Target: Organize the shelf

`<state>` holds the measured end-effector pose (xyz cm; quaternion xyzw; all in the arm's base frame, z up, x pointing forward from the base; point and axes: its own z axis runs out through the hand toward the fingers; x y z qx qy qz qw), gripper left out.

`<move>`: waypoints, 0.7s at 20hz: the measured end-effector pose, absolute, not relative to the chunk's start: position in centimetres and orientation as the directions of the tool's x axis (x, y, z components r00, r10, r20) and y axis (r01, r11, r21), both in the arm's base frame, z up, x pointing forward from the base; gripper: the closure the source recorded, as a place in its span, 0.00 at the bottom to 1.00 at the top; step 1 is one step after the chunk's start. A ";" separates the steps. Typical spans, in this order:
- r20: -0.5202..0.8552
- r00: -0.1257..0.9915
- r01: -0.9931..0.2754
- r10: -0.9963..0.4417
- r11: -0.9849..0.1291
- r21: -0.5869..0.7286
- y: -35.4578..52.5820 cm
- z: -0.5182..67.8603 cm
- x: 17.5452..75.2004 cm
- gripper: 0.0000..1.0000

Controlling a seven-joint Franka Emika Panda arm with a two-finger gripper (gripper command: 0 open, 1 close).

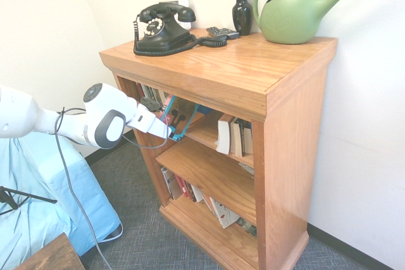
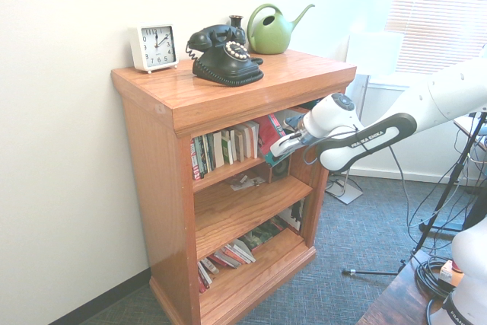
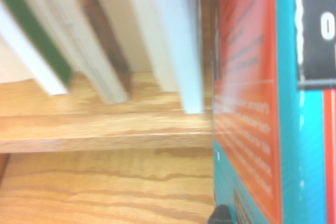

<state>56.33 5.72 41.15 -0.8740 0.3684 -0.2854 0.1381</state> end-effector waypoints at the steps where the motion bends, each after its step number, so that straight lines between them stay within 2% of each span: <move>1: 0.398 0.567 -0.566 -0.721 -0.692 -0.448 5.7 41.1 56.3 1.00; 14: 0.425 0.575 -0.566 -0.699 -0.715 -0.411 4.9 41.6 57.7 1.00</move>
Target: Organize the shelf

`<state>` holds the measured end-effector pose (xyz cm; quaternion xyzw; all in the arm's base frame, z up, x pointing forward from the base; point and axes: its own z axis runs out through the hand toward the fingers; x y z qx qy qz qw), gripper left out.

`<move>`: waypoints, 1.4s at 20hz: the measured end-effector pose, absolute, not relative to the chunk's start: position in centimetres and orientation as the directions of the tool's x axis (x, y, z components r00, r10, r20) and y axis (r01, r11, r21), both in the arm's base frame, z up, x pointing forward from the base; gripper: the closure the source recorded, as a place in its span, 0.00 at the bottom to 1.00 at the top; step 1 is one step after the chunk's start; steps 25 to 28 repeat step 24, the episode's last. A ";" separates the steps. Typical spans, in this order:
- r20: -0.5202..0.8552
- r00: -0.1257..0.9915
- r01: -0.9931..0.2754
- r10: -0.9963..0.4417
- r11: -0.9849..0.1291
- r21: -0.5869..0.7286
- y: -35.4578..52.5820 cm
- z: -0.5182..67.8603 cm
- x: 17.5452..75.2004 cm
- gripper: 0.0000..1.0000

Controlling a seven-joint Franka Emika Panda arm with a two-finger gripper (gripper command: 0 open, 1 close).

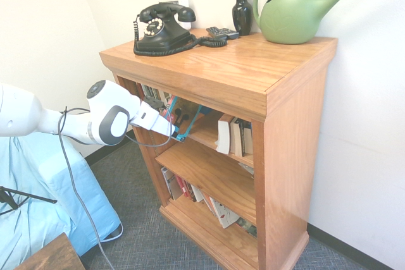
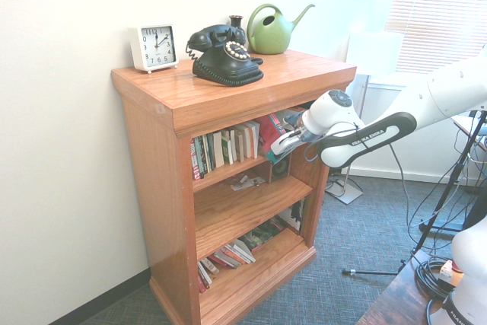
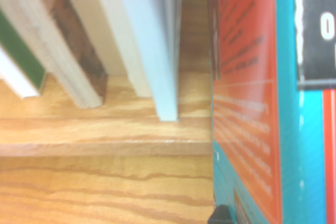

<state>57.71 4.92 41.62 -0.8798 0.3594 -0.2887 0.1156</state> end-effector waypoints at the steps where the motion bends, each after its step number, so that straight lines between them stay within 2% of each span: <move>1: 0.425 0.577 -0.564 -0.697 -0.717 -0.410 4.9 41.5 57.9 1.00; 2: 0.425 0.578 -0.564 -0.696 -0.718 -0.409 5.0 41.4 58.1 0.00; 17: 0.442 0.575 -0.554 -0.688 -0.725 -0.408 6.5 42.7 60.2 0.00; 20: 0.425 0.594 -0.552 -0.683 -0.731 -0.401 8.7 41.6 58.8 0.00; 24: 0.408 0.612 -0.558 -0.678 -0.735 -0.385 13.4 40.2 53.6 0.00; 28: 0.408 0.612 -0.558 -0.678 -0.735 -0.385 13.4 40.2 53.6 0.00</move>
